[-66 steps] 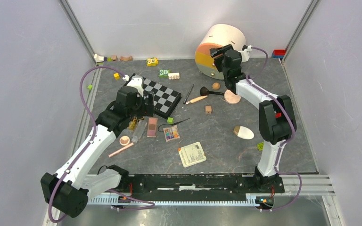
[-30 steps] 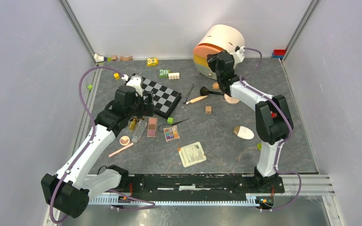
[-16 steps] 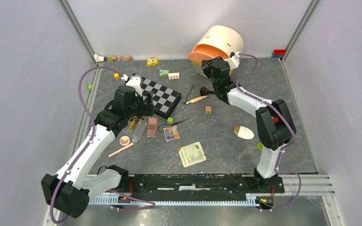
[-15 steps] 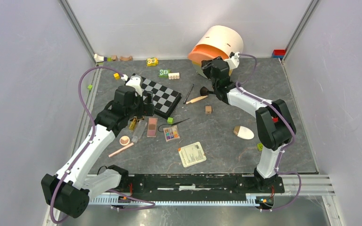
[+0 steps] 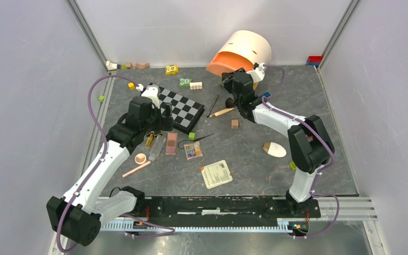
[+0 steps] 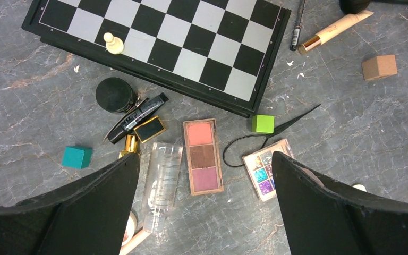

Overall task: Organize the makeup
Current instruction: Open the drawer in the storage box.

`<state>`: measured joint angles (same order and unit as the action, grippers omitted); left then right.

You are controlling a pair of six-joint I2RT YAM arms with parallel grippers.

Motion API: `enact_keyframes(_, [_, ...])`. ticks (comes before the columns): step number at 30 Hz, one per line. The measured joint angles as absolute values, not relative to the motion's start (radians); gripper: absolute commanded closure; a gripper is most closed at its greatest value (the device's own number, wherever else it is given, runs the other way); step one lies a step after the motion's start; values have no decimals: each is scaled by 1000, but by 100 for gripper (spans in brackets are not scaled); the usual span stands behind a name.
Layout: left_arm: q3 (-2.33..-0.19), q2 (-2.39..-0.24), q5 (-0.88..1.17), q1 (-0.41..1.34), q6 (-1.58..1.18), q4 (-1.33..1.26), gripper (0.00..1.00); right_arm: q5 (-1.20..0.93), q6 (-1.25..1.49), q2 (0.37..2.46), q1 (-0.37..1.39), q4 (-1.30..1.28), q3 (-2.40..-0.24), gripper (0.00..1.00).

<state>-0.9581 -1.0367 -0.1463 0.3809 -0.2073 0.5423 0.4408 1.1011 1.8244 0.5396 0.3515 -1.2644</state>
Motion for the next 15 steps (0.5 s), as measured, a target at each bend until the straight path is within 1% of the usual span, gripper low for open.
enact_keyframes(9, [-958, -1037, -145, 377, -207, 542, 0, 451, 1100, 1801, 566, 356, -1231, 79])
enact_keyframes(12, [-958, -1037, -143, 377, -207, 542, 0, 456, 1095, 1792, 579, 354, -1220, 74])
enact_keyframes(15, [-958, -1037, -141, 377, -207, 542, 0, 466, 1089, 1787, 587, 349, -1217, 67])
